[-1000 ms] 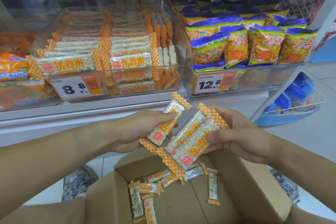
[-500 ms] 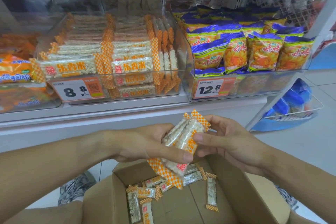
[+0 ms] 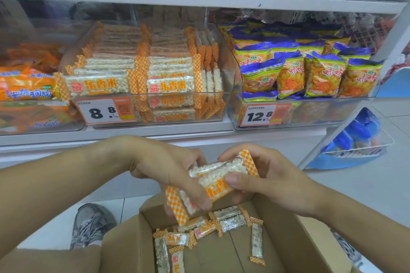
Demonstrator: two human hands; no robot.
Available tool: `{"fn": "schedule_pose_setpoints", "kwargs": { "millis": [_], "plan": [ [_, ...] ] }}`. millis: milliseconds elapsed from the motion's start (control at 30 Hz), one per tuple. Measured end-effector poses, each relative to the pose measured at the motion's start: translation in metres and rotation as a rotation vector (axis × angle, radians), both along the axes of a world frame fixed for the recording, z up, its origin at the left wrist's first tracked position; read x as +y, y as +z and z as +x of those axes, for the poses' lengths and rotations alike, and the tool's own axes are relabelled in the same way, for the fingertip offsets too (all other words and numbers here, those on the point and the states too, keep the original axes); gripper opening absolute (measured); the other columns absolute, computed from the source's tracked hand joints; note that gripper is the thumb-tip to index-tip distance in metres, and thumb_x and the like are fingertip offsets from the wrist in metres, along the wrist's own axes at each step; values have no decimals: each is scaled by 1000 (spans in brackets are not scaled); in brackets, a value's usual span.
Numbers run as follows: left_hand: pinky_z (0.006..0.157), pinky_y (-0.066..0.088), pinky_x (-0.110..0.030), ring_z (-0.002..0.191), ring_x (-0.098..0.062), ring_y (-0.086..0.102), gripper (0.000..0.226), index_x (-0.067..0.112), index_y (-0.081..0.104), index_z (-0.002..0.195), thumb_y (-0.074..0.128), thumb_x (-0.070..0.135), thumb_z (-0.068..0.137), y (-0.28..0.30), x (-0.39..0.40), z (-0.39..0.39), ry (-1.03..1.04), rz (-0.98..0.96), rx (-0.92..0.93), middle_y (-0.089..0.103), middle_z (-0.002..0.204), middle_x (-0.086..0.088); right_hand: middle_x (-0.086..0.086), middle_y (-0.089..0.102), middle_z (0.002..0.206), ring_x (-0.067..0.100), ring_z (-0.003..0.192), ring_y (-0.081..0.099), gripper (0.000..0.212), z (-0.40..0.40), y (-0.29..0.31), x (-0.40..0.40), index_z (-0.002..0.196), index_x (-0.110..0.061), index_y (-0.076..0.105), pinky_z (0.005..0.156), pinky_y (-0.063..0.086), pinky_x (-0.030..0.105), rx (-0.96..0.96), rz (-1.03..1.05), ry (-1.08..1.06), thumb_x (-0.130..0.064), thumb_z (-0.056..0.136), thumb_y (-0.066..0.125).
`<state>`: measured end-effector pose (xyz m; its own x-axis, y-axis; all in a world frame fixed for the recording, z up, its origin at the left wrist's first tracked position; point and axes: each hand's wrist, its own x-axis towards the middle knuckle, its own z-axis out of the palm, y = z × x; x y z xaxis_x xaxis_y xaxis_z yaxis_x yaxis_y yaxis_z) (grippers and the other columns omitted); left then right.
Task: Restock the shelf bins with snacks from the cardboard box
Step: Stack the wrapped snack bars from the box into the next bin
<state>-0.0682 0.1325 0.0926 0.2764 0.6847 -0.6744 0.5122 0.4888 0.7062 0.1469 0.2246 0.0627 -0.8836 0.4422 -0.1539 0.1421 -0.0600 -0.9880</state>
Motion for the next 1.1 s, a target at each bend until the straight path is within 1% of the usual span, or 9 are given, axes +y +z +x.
{"fn": "schedule_pose_setpoints", "kwargs": {
  "millis": [233, 367, 500, 600, 700, 800, 900, 1000, 1100],
  "plan": [
    [68, 62, -46, 83, -36, 71, 47, 22, 57, 125, 75, 33, 82, 6, -5, 1, 545, 410, -227, 70, 99, -10, 18, 72, 95, 29, 83, 67, 36, -8, 7, -5, 97, -2, 66, 59, 57, 36, 87, -95, -449, -27, 75, 82],
    [65, 61, -42, 101, -26, 64, 29, 34, 54, 126, 59, 36, 97, 1, -6, 21, 713, 478, -263, 54, 125, 4, 19, 71, 103, 25, 89, 71, 29, -22, 11, -19, 104, -2, 65, 66, 60, 38, 96, -112, -565, -25, 86, 71],
    [50, 44, -34, 75, -27, 63, 19, 17, 54, 102, 59, 34, 97, -3, -4, 10, 749, 623, -184, 60, 94, -6, 11, 72, 111, 27, 100, 72, 40, -24, 19, -22, 109, -19, 68, 78, 61, 43, 105, -93, -503, -38, 75, 72],
    [50, 43, -32, 60, -23, 58, 32, 19, 53, 99, 61, 49, 90, 4, -8, -1, 686, 758, -79, 65, 77, -5, 17, 72, 114, 34, 105, 71, 43, -23, 34, -15, 106, -10, 71, 82, 61, 48, 133, -122, -401, -33, 70, 75],
    [52, 52, -36, 60, -24, 55, 40, 19, 55, 102, 62, 53, 81, 12, -10, -5, 707, 877, -67, 62, 79, -5, 20, 73, 108, 40, 103, 70, 40, -30, 45, -9, 104, -4, 73, 74, 62, 44, 160, 3, -416, -24, 70, 78],
    [74, 59, -36, 83, -18, 64, 41, 25, 52, 116, 60, 52, 85, 14, -7, -11, 768, 985, -78, 62, 96, 10, 12, 74, 96, 31, 86, 72, 27, -44, 57, -7, 100, -9, 76, 71, 62, 38, 237, 375, -505, -19, 76, 81],
    [99, 40, -22, 118, -6, 50, 47, 26, 41, 135, 51, 53, 98, 11, -2, -31, 737, 1169, 304, 48, 131, 9, -6, 71, 97, 6, 92, 65, 18, -58, 62, 7, 97, -26, 75, 81, 48, 18, 269, 1027, -646, -21, 81, 81],
    [111, 31, -34, 131, -23, 42, 50, 14, 46, 138, 40, 45, 100, 3, 8, -54, 532, 1371, 800, 47, 138, -5, 0, 68, 100, 2, 94, 61, 18, -77, 65, 26, 99, -19, 77, 85, 40, 11, 257, 1256, -778, -21, 82, 80],
    [117, 27, -52, 141, -36, 34, 54, 16, 46, 143, 36, 45, 99, -10, 17, -67, 393, 1300, 1116, 45, 148, -12, 5, 66, 102, 10, 91, 61, 22, -102, 63, 41, 101, -18, 79, 84, 43, 13, 163, 1342, -842, -24, 79, 80]
  ]
}}
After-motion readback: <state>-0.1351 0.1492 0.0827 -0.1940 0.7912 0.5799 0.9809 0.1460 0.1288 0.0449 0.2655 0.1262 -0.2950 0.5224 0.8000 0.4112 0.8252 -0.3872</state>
